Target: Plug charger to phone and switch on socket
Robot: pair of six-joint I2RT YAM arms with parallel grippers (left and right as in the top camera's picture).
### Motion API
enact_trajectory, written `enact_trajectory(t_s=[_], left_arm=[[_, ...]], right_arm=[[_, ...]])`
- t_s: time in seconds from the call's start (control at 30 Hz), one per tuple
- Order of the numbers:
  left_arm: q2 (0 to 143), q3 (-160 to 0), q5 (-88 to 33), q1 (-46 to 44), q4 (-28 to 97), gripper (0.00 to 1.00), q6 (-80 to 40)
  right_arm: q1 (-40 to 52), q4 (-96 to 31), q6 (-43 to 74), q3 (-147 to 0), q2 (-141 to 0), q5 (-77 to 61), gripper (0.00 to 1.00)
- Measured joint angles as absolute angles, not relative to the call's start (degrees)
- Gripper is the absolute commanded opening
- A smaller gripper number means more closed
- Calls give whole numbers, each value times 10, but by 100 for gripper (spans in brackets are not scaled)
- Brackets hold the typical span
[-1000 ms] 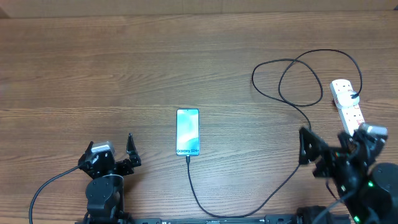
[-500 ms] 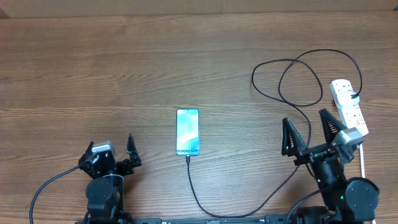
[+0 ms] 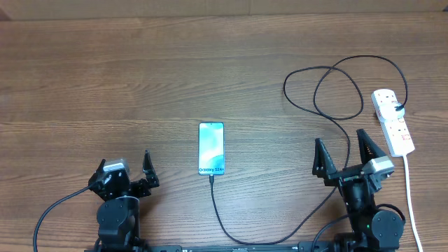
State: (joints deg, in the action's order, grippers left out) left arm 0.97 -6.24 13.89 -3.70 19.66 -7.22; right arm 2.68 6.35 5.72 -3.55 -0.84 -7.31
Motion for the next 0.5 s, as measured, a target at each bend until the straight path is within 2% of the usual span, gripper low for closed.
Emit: enact_trajectory(t_s=[0.1, 0.37, 0.5], left_arm=[[10, -62, 139, -37, 197, 100, -72], [10, -62, 139, -37, 197, 100, -72], [10, -62, 139, -37, 197, 100, -72]], right_arm=[[27, 59, 57, -21, -8, -53, 100], [27, -49, 53, -11, -8, -22, 100], [27, -52, 50, -11, -7, -16, 100]])
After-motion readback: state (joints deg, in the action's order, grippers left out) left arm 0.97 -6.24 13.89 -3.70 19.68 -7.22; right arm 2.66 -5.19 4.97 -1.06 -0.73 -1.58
